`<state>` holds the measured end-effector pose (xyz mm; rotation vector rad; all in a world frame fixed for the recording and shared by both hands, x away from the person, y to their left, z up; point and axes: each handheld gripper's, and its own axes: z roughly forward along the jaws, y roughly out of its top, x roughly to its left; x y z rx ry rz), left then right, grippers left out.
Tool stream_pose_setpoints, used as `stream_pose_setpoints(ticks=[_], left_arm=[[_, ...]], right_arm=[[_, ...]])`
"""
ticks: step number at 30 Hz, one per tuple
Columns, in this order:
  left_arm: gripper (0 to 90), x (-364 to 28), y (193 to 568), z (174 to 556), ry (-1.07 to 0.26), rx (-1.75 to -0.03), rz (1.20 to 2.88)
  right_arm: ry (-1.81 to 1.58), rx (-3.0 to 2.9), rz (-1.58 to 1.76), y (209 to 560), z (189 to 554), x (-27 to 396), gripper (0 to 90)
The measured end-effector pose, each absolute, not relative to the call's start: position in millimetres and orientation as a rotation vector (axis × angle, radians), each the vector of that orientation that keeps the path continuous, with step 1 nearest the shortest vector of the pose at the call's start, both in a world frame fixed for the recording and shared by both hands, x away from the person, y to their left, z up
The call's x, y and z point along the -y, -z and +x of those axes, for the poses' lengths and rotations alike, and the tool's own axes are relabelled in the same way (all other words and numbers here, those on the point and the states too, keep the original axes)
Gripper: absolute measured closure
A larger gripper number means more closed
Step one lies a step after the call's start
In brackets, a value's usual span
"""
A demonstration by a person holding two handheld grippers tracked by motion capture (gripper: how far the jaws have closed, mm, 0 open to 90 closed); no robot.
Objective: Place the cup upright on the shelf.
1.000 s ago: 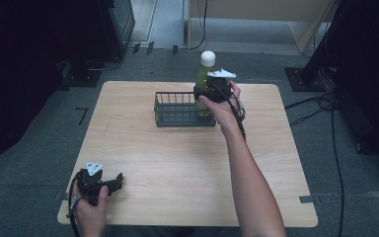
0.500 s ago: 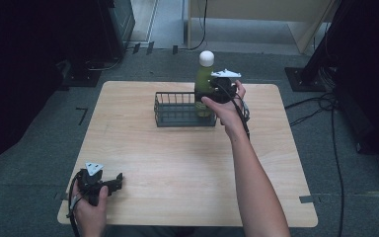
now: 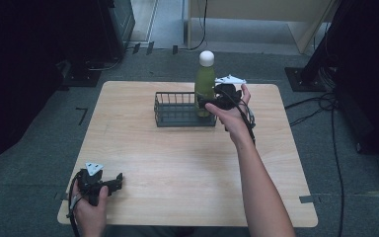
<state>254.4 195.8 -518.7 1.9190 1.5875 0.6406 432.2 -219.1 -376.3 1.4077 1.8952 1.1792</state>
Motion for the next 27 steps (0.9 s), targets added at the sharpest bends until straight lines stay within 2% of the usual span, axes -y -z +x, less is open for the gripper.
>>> stream_pose_setpoints(ticks=[27], left_arm=[[0.0,-196,519,254,-0.639,-1.581,1.926]], right_arm=[[-1.137,-1.894,1.382,390,381,247,0.0]])
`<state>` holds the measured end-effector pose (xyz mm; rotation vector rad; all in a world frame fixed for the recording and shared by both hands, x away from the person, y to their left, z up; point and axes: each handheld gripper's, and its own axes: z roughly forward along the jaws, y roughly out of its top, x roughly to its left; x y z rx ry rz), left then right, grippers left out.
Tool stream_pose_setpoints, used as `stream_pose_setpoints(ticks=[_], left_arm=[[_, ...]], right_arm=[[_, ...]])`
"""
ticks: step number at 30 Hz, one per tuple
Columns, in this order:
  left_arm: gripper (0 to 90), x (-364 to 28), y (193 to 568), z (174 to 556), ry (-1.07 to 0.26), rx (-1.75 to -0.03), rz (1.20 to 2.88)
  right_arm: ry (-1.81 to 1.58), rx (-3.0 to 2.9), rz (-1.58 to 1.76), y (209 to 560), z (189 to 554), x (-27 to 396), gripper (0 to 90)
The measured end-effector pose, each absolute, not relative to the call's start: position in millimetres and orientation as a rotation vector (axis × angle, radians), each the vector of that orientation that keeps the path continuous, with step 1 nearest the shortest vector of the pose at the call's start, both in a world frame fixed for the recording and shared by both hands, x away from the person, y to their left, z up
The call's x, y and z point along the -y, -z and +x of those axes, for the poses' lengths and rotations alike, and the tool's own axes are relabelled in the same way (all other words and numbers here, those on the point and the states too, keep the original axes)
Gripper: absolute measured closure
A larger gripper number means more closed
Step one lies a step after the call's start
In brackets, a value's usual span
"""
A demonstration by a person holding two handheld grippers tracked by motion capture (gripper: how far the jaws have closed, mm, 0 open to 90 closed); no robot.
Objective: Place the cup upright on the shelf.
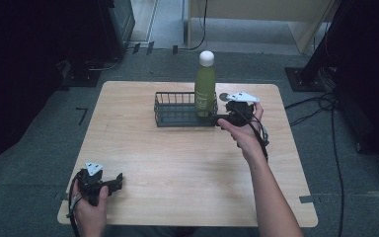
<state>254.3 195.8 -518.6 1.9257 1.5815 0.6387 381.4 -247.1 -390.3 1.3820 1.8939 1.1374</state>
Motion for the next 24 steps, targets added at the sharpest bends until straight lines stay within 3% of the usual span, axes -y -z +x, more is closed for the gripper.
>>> stream_pose_setpoints(ticks=[24], left_arm=[[0.0,-196,519,254,-0.639,-1.581,1.926]], right_arm=[[-1.085,-1.863,1.466,428,338,295,0.0]])
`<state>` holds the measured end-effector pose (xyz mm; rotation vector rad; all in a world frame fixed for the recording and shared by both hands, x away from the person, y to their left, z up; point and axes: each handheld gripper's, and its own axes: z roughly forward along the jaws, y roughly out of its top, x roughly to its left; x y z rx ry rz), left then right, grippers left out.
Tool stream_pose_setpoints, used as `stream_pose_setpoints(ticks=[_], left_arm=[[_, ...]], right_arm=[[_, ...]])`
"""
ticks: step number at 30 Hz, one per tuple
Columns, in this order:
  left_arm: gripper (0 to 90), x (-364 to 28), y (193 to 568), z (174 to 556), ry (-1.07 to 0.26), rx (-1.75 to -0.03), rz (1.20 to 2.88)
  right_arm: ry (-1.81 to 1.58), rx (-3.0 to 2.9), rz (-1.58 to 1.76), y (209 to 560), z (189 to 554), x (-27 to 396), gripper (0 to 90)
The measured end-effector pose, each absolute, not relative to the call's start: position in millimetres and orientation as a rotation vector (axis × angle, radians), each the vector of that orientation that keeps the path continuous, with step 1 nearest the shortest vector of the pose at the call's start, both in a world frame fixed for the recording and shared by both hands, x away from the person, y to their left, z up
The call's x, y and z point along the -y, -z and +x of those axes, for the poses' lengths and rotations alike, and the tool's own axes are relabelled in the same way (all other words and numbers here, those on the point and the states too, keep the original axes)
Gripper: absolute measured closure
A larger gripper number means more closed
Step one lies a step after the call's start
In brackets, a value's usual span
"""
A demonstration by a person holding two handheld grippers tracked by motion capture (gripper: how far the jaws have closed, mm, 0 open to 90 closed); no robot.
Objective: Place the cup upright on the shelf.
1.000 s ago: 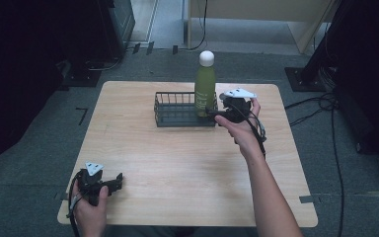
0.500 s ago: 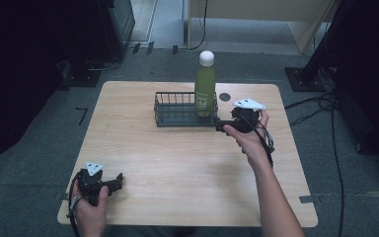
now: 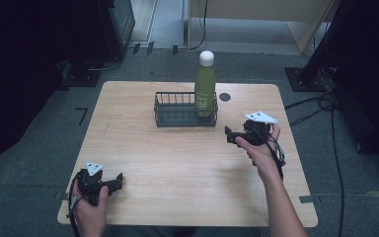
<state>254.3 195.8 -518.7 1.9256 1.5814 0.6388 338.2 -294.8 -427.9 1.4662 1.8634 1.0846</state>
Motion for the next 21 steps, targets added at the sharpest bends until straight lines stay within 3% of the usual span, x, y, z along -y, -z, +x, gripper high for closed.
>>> stream_pose_setpoints(ticks=[21], left_arm=[[0.0,-196,519,254,-0.64,-1.58,1.928]], right_arm=[[-1.015,-1.836,1.564,470,299,336,0.0]])
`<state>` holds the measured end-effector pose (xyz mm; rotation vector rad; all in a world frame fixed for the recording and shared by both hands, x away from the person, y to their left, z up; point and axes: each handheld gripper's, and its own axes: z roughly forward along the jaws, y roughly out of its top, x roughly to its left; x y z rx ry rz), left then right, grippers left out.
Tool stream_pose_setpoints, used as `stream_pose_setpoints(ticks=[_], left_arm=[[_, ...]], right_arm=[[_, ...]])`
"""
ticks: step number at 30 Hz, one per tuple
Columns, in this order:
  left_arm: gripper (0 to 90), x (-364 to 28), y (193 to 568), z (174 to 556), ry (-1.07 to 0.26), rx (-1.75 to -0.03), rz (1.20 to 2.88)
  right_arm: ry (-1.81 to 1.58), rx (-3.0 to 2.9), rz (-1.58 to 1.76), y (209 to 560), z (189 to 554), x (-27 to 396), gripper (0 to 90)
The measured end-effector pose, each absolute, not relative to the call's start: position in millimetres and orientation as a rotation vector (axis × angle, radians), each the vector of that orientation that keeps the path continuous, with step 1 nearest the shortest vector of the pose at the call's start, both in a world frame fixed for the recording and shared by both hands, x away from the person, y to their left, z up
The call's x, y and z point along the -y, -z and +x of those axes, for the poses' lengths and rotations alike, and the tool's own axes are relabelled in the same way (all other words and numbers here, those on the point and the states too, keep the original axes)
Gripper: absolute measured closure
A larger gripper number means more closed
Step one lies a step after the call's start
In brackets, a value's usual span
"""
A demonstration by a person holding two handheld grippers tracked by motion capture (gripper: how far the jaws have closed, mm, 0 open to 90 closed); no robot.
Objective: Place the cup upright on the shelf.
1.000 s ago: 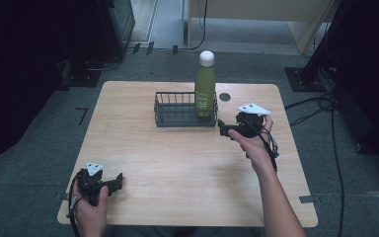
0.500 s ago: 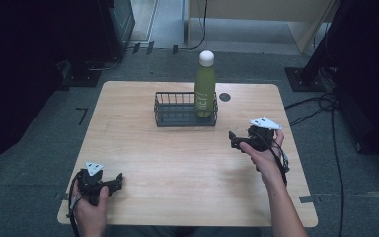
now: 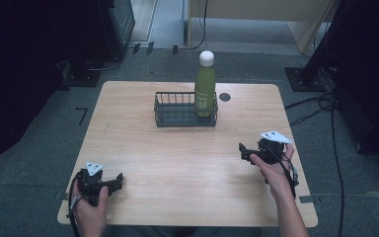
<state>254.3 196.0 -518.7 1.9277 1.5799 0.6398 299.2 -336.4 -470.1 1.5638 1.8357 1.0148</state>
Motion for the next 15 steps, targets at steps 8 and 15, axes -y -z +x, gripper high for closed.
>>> stream_pose_setpoints(ticks=[8,15], left_arm=[[0.0,-196,519,254,-0.64,-1.58,1.928],[0.0,-196,519,254,-0.64,-1.58,1.928]], right_arm=[[-0.989,-1.823,1.61,488,284,351,0.0],[-0.955,-1.813,1.638,499,271,365,0.0]])
